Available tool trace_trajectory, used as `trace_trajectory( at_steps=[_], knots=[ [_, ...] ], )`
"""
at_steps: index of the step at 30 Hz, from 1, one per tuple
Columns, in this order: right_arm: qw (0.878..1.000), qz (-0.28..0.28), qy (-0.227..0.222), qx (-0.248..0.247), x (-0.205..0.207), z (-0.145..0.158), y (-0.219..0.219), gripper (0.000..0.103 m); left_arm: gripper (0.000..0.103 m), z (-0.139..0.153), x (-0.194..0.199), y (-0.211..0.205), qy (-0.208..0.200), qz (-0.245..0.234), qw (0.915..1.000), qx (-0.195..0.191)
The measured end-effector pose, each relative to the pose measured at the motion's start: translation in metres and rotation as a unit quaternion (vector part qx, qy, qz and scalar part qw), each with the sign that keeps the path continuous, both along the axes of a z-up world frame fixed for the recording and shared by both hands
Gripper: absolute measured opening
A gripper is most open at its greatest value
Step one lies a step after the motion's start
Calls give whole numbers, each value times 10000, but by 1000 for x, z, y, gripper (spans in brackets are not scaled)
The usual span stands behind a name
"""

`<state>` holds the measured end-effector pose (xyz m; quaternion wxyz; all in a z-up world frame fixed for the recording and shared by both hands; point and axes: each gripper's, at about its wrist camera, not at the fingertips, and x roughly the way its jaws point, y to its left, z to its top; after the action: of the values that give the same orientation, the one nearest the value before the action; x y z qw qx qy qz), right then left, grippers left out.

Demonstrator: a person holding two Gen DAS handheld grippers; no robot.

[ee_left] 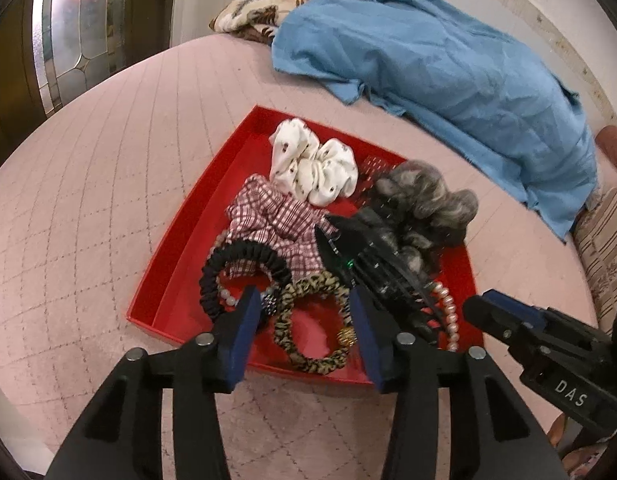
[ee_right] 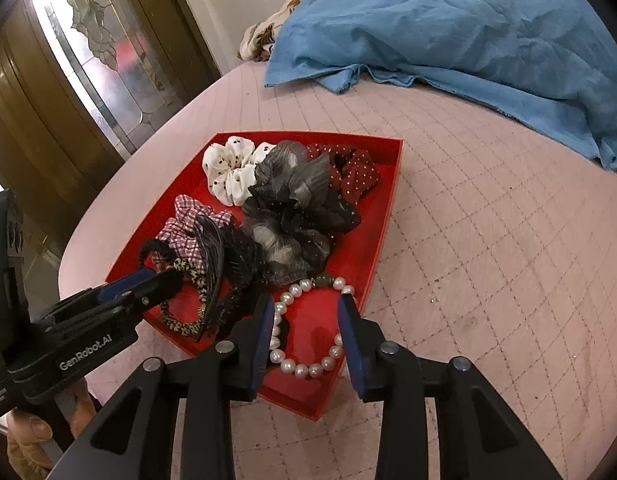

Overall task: Organize jewelry
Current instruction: 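Carry both items over the red tray and release them inside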

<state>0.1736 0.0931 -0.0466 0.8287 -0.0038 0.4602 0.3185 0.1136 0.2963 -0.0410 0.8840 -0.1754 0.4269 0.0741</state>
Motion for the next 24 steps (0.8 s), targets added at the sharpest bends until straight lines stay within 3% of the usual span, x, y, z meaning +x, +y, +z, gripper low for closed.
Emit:
trace_trajectory(
  at_steps=[5, 11, 17, 21, 24],
  knots=[
    [9999, -38, -101, 69, -2, 8, -2, 40, 49, 8, -5, 2, -154, 196, 9996, 98],
    [9993, -112, -360, 51, 2, 20, -2, 42, 58, 25, -19, 11, -499, 777, 9935, 666],
    [9973, 42, -715, -143, 23, 36, 21, 42, 64, 34, -22, 10, -677, 917, 9871, 1125],
    [9967, 105, -711, -373, 42, 29, 43, 42, 65, 30, -15, 9, -587, 907, 9865, 1232],
    [9952, 30, -531, -822, 60, 11, 53, 42, 65, 26, -12, 12, -496, 934, 9867, 1233]
  ],
)
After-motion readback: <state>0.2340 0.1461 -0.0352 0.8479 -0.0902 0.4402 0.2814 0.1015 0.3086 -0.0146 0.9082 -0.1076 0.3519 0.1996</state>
